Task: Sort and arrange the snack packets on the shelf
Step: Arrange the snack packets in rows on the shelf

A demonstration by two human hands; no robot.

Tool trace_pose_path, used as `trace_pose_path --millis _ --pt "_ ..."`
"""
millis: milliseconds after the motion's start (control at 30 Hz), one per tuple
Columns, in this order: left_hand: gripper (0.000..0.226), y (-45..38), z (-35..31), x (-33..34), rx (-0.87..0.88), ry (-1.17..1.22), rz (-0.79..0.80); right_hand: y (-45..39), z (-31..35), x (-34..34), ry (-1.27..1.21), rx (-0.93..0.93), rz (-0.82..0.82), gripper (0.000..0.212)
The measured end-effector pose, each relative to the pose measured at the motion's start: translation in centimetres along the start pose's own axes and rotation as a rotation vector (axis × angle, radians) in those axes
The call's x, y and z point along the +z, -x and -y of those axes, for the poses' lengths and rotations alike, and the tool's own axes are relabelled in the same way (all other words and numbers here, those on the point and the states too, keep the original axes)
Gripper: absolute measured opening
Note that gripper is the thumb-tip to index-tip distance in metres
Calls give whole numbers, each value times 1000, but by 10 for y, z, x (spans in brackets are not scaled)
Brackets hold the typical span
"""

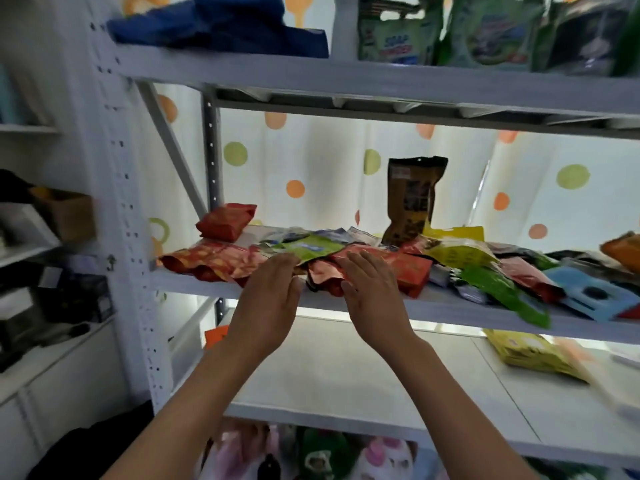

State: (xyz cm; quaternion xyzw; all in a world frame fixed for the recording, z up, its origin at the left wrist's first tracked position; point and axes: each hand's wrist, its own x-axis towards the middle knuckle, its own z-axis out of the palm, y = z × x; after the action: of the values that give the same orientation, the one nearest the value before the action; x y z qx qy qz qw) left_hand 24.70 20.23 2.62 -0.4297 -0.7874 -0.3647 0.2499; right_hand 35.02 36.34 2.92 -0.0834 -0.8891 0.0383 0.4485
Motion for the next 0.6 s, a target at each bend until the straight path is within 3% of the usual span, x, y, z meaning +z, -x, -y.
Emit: trace_pose_path --millis 133,300,600 --pt "47 -21 42 -7 -31 12 84 -31 2 36 -18 46 102 42" --pt "45 -59 71 -2 -83 -22 186 -56 -20 54 3 87 194 44" --pt "45 -129 69 47 -189 -64 367 -111 -67 83 -20 89 336 56"
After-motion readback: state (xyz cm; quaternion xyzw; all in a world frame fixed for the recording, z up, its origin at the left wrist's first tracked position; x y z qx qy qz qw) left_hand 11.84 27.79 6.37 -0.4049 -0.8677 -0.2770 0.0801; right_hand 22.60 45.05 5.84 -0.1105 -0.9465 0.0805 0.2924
